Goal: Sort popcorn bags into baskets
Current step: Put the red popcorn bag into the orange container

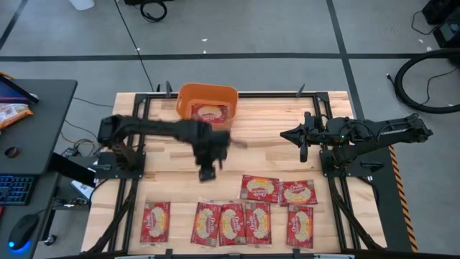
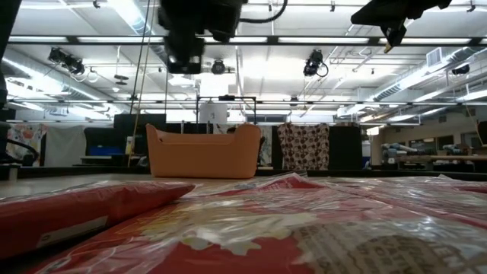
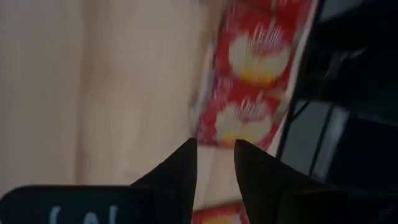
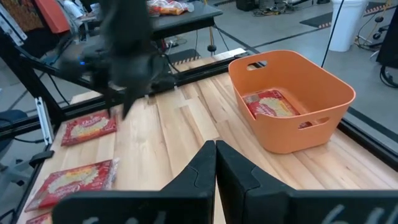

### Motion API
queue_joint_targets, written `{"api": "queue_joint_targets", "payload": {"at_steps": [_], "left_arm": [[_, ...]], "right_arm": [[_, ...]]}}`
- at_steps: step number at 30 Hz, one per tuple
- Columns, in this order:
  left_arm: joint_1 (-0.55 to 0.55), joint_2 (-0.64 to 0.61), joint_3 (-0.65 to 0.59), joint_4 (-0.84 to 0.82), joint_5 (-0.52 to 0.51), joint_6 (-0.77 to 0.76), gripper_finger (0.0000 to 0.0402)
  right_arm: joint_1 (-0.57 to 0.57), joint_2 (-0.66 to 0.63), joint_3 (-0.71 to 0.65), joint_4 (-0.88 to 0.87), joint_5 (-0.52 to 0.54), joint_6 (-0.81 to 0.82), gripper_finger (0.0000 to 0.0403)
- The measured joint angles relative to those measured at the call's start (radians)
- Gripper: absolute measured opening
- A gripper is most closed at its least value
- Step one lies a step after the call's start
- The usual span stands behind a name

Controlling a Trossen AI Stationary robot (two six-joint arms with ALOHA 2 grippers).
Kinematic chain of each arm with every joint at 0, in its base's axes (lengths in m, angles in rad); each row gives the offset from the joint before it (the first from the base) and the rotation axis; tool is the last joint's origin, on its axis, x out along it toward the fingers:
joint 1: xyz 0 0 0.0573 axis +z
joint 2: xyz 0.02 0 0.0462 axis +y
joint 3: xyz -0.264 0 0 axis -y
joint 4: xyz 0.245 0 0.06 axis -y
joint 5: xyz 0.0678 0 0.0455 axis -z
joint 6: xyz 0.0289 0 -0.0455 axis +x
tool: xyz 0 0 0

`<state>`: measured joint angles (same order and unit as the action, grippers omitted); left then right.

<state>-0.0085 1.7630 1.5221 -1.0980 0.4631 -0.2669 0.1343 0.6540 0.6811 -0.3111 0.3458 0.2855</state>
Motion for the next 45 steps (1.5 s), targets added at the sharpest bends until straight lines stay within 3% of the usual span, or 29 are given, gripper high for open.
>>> {"api": "queue_joint_targets", "payload": {"at_steps": [8, 16, 26, 30, 33, 37, 45], "left_arm": [[-0.254, 0.001, -0.159, 0.000, -0.027, -0.229, 0.0110], [-0.389, -0.016, -0.328, 0.045, 0.070, -0.348, 0.0110], [-0.422, -0.211, -0.563, 0.096, 0.090, -0.594, 0.0110], [-0.426, -0.254, -0.640, 0.100, 0.049, -0.677, 0.0110], [-0.434, -0.254, -0.677, 0.184, 0.064, -0.717, 0.0110], [-0.435, -0.224, -0.724, 0.400, 0.208, -0.765, 0.0110], [-0.441, -0.119, -0.766, 0.413, 0.203, -0.826, 0.0110]], "right_arm": [[0.000, 0.000, 0.000, 0.001, 0.000, -0.007, 0.0016], [0.000, 0.000, 0.000, 0.003, 0.000, -0.027, 0.0016], [0.000, 0.000, 0.000, 0.003, -0.007, -0.019, 0.0016], [0.000, 0.000, 0.000, 0.003, -0.007, -0.019, 0.0016], [0.000, 0.000, 0.000, 0.003, -0.007, -0.016, 0.0016], [0.000, 0.000, 0.000, 0.003, -0.007, -0.016, 0.0016], [0.000, 0.000, 0.000, 0.007, -0.007, -0.016, 0.0016]]}}
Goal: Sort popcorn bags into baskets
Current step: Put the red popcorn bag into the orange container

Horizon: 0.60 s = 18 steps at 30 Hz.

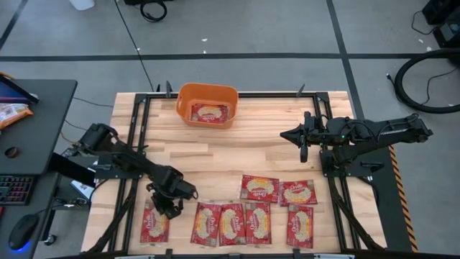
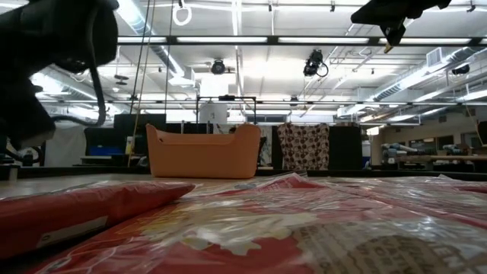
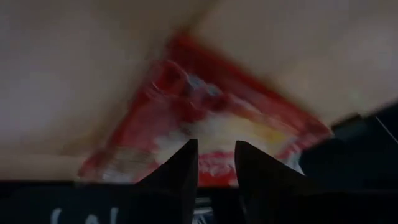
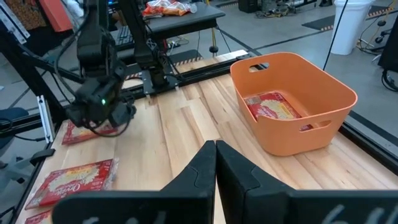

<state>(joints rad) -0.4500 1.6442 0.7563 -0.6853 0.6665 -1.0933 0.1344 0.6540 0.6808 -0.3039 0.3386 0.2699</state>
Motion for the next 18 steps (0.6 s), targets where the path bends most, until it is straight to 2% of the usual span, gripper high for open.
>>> {"api": "queue_joint_targets", "payload": {"at_steps": [6, 10, 14, 18], "left_arm": [[0.030, 0.024, 0.026, 0.056, -0.128, -0.033, 0.0110], [0.073, 0.023, 0.106, -0.002, -0.364, -0.038, 0.0110], [0.104, 0.027, 0.199, -0.120, -0.590, 0.037, 0.0110], [0.118, 0.001, 0.267, -0.169, -0.621, 0.111, 0.0110]], "right_arm": [[0.000, 0.000, 0.000, 0.008, 0.000, 0.000, 0.0016], [0.000, 0.000, 0.000, 0.026, 0.000, 0.000, 0.0016], [0.000, 0.000, 0.000, 0.034, 0.000, 0.000, 0.0016], [0.000, 0.000, 0.000, 0.034, 0.000, -0.001, 0.0016]]}}
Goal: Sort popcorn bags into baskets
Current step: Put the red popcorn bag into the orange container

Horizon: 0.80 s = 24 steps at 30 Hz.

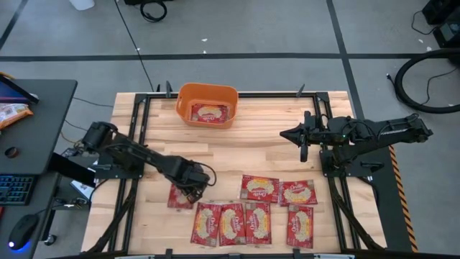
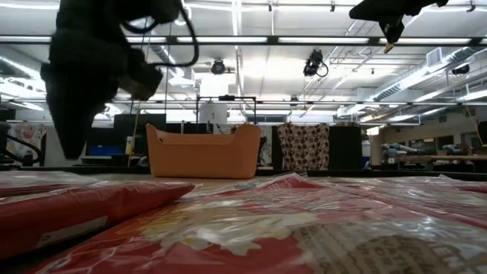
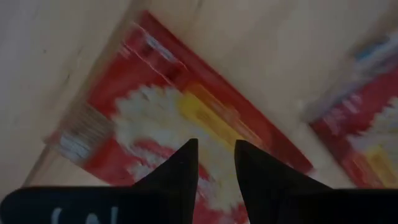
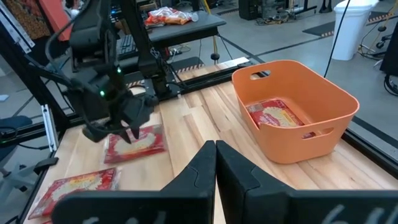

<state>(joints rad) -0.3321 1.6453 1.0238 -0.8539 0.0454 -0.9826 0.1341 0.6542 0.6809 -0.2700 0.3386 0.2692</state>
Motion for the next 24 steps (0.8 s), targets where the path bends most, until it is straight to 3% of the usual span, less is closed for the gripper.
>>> {"api": "queue_joint_targets", "payload": {"at_steps": [7, 12, 17, 24], "left_arm": [[-0.014, -0.118, -0.084, 0.039, 0.058, -0.050, 0.0103], [0.010, -0.281, -0.243, 0.179, 0.058, -0.232, 0.0074], [0.015, -0.419, -0.347, 0.133, 0.038, -0.464, 0.0060], [0.014, -0.524, -0.486, 0.238, 0.069, -0.668, 0.0123]], "right_arm": [[0.000, 0.000, 0.000, 0.000, 0.000, 0.001, 0.0016], [0.000, 0.000, 0.000, 0.000, 0.000, 0.000, 0.0016], [0.000, 0.000, 0.000, 0.000, 0.000, 0.000, 0.0016], [0.000, 0.000, 0.000, 0.002, 0.000, 0.001, 0.0016]]}}
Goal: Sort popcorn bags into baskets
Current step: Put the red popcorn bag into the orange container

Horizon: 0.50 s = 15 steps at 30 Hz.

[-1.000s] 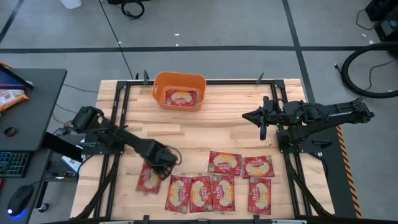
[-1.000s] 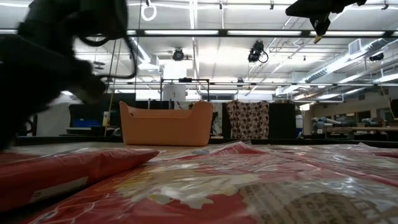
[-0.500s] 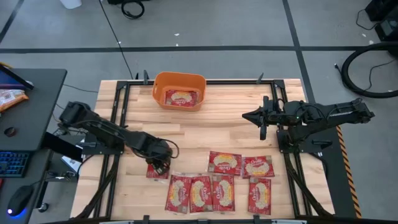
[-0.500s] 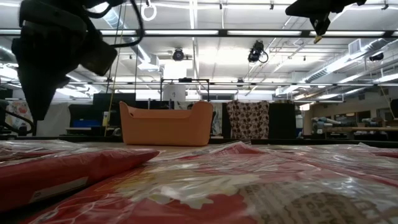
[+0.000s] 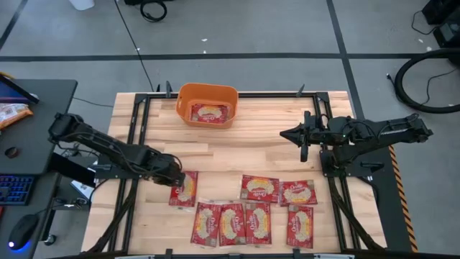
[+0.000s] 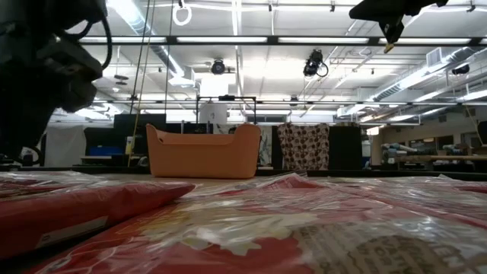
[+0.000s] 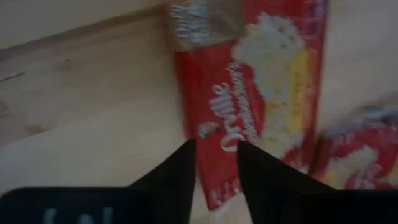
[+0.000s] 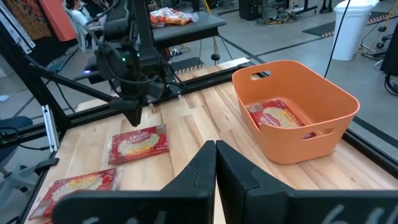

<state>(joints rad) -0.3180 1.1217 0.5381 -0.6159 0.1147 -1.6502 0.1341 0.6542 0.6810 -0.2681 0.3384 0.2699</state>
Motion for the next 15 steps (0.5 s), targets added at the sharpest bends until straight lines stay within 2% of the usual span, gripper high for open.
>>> {"api": "queue_joint_targets", "payload": {"at_steps": [7, 10, 15], "left_arm": [[0.000, 0.011, -0.044, 0.024, -0.029, -0.067, 0.0208], [0.000, 0.011, -0.044, 0.048, -0.041, -0.067, 0.0218], [-0.002, 0.041, -0.044, 0.045, -0.021, -0.088, 0.0209]], "right_arm": [[0.000, 0.000, 0.000, 0.001, 0.000, 0.018, 0.0016], [0.000, 0.000, 0.000, 0.005, 0.000, 0.018, 0.0016], [0.000, 0.000, 0.000, 0.006, 0.000, 0.018, 0.0016]]}}
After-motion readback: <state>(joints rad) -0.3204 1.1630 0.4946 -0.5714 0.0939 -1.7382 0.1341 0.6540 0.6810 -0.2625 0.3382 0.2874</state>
